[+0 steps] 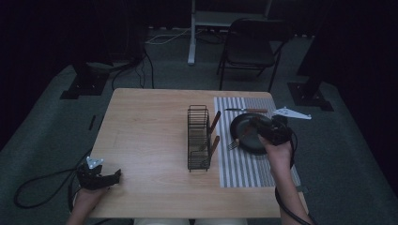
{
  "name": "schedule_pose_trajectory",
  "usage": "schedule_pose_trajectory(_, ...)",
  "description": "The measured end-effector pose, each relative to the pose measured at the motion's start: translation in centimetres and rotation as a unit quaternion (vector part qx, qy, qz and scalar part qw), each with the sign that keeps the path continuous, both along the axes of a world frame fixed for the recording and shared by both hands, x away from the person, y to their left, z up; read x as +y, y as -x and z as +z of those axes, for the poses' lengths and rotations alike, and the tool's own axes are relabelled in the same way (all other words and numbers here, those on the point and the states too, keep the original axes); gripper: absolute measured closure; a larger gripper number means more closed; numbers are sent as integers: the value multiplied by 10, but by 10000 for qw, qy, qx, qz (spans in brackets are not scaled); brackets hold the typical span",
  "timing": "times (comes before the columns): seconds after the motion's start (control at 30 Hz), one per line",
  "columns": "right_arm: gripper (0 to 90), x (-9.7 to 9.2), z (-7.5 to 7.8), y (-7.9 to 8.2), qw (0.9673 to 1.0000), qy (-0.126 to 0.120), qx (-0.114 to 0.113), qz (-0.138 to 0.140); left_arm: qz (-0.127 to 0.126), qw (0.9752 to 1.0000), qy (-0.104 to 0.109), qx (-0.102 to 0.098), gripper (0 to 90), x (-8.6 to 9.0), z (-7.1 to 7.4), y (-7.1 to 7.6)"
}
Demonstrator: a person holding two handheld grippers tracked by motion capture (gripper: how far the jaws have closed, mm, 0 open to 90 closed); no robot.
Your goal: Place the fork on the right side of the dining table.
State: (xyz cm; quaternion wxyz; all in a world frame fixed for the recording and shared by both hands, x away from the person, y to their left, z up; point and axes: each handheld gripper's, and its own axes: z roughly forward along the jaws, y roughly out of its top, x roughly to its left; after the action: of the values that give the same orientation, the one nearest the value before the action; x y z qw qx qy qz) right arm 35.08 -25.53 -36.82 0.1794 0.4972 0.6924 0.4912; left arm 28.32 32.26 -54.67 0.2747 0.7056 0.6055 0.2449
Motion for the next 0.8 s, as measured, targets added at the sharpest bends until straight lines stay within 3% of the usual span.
schedule_pose_trajectory(0.2, 800, -3, -13, 10, 10000, -60, 68, 16, -3, 10000, -1, -1, 1, 0, 0, 0)
schedule_pose_trajectory(0.8, 805, -10, -41, 31, 9994, -146, 148, -277, -4, 10000, 1, 4, 0, 0, 0, 0)
